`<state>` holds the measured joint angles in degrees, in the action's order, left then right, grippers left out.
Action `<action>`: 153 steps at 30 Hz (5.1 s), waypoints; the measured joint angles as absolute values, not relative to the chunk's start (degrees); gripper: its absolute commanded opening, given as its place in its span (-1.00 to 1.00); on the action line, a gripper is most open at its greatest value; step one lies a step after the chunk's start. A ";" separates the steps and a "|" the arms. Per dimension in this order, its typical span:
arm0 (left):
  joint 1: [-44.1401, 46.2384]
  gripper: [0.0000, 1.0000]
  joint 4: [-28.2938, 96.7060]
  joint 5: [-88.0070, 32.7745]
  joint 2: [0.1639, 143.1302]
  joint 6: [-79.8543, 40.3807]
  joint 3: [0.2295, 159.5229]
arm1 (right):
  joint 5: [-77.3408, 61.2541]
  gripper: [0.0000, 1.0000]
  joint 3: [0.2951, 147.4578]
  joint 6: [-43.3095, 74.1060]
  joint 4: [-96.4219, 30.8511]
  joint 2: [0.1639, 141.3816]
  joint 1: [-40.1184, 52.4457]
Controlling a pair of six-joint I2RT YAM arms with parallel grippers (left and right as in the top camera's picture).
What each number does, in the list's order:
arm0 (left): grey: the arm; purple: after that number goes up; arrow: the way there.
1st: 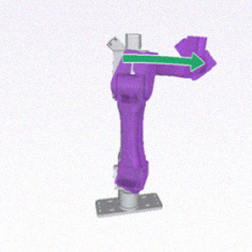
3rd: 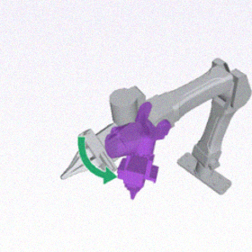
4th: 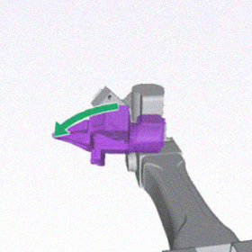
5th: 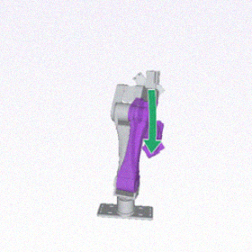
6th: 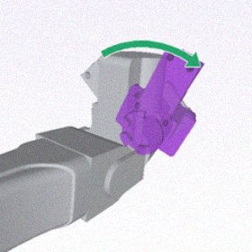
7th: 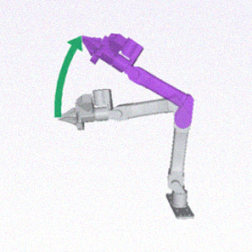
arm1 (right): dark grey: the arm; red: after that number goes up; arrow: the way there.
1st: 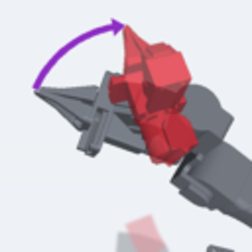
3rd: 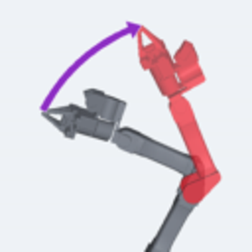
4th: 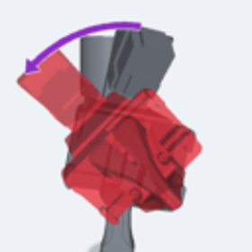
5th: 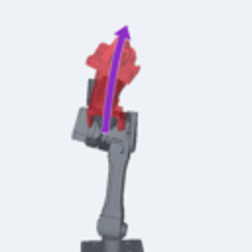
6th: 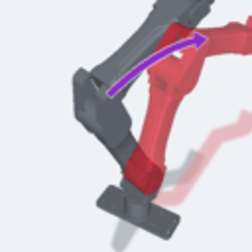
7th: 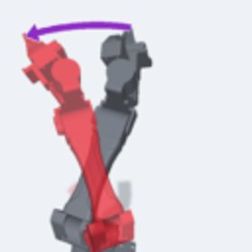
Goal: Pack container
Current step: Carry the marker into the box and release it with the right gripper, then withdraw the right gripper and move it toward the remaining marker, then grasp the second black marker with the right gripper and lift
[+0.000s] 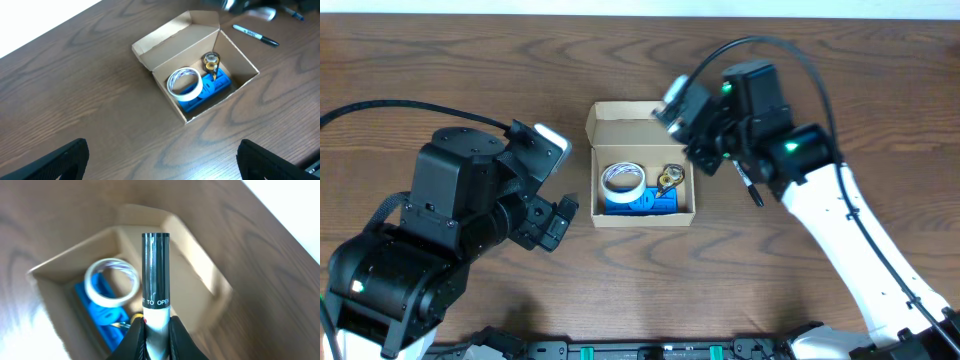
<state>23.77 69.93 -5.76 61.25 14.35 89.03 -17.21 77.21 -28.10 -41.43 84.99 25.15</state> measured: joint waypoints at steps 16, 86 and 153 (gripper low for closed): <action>23.77 0.90 69.95 -5.76 61.25 14.35 89.03 | -22.59 -0.98 77.21 -38.44 -42.19 98.67 30.46; 23.77 0.90 69.93 -5.76 61.25 14.35 89.03 | -10.52 -0.26 89.30 -27.73 -57.82 91.48 15.62; 23.77 0.90 69.93 -5.76 61.25 14.35 89.03 | -4.10 -0.68 55.31 -9.52 -25.52 102.74 7.62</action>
<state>23.77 69.93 -5.76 61.25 14.35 89.03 -4.10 55.31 -9.52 -25.52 102.74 7.62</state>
